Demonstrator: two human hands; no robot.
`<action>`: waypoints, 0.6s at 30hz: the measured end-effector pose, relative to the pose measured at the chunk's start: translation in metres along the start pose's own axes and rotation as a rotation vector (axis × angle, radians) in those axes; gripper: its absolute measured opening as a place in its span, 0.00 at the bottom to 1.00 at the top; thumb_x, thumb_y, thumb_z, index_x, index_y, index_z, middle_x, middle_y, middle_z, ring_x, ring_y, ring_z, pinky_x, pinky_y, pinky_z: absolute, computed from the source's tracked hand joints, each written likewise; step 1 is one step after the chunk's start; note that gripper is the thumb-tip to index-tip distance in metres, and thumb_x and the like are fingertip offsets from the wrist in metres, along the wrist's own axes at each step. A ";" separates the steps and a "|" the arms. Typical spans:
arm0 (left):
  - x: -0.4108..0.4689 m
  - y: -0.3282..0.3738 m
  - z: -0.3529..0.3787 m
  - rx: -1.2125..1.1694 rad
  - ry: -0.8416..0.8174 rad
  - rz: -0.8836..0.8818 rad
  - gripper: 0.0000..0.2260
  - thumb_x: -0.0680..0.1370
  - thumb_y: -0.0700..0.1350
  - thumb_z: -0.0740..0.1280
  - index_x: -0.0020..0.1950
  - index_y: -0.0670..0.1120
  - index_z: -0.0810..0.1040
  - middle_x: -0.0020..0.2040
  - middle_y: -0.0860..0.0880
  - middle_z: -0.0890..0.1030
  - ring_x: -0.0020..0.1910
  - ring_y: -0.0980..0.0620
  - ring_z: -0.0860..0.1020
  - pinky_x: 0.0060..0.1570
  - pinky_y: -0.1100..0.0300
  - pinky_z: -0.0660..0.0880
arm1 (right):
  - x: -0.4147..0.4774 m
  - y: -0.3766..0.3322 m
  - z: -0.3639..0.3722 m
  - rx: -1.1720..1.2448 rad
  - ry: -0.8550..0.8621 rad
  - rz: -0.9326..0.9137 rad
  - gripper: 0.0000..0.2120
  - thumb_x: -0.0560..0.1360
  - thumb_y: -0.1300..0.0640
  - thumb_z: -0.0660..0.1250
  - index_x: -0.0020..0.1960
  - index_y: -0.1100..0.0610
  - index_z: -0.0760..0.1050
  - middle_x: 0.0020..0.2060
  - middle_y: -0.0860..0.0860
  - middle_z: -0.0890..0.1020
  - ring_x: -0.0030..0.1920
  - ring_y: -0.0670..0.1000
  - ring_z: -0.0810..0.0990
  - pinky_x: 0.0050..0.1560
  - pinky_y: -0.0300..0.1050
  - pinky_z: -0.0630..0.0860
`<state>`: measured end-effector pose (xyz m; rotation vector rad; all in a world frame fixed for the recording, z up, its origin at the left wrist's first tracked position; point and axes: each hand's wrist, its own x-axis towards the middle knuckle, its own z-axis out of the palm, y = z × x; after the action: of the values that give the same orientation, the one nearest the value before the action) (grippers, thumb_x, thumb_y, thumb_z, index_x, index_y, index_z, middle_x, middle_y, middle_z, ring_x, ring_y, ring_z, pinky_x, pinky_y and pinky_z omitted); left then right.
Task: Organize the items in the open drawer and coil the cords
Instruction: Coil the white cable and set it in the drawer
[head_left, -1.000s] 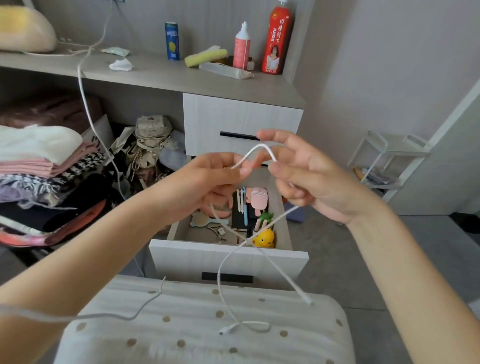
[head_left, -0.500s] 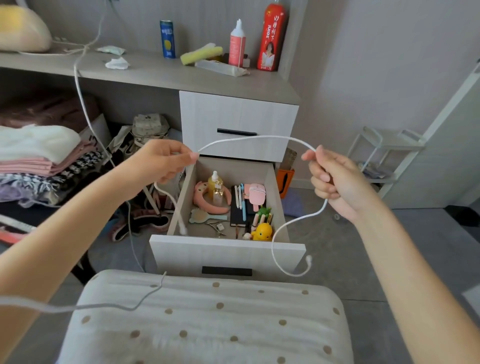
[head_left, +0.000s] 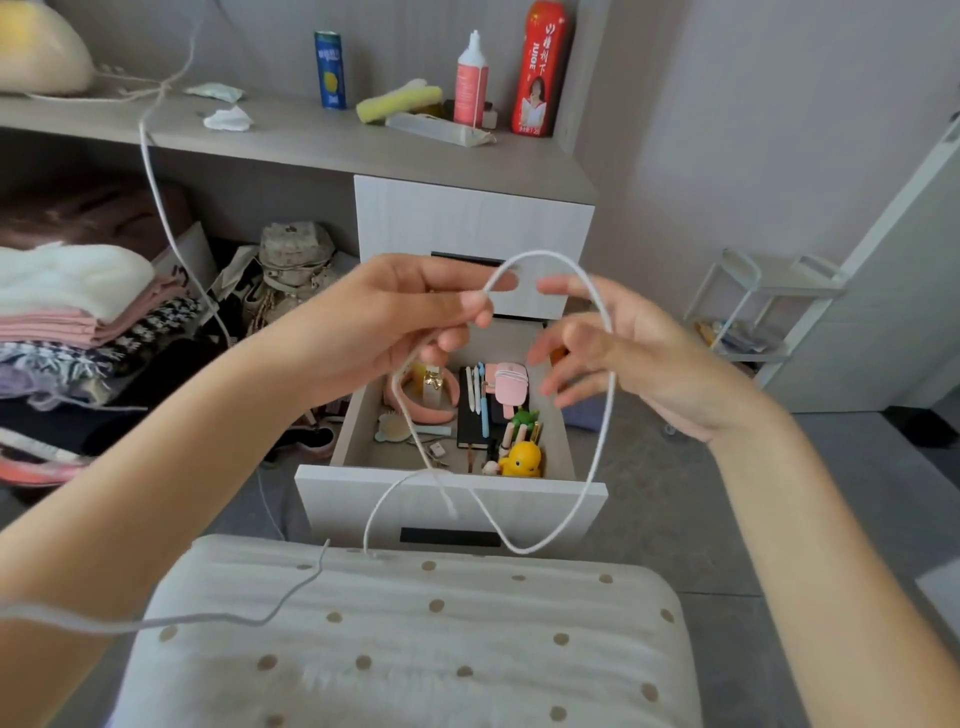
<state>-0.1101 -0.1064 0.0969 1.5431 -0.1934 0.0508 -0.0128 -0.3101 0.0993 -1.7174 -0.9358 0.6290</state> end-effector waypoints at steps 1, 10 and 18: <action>0.002 0.002 0.005 0.001 -0.024 0.005 0.16 0.74 0.38 0.62 0.62 0.39 0.75 0.36 0.51 0.76 0.28 0.59 0.71 0.27 0.70 0.70 | 0.000 -0.006 0.006 0.038 0.015 -0.062 0.28 0.65 0.44 0.66 0.63 0.53 0.71 0.30 0.51 0.78 0.29 0.50 0.78 0.30 0.40 0.76; -0.004 -0.045 -0.029 0.457 -0.166 -0.214 0.12 0.77 0.52 0.64 0.43 0.45 0.79 0.29 0.44 0.69 0.29 0.54 0.69 0.35 0.65 0.71 | 0.001 0.007 -0.023 0.695 0.510 -0.178 0.20 0.82 0.48 0.51 0.35 0.54 0.69 0.20 0.45 0.61 0.20 0.42 0.57 0.20 0.34 0.56; -0.011 -0.083 -0.053 0.230 0.419 -0.278 0.19 0.80 0.53 0.58 0.35 0.42 0.68 0.26 0.53 0.60 0.25 0.55 0.56 0.26 0.64 0.53 | -0.011 0.063 -0.015 -0.403 0.423 0.388 0.15 0.81 0.55 0.56 0.41 0.57 0.77 0.34 0.52 0.81 0.36 0.50 0.80 0.38 0.44 0.78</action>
<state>-0.1027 -0.0555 0.0120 1.7372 0.3705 0.1792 0.0111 -0.3375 0.0441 -2.3091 -0.4474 0.3050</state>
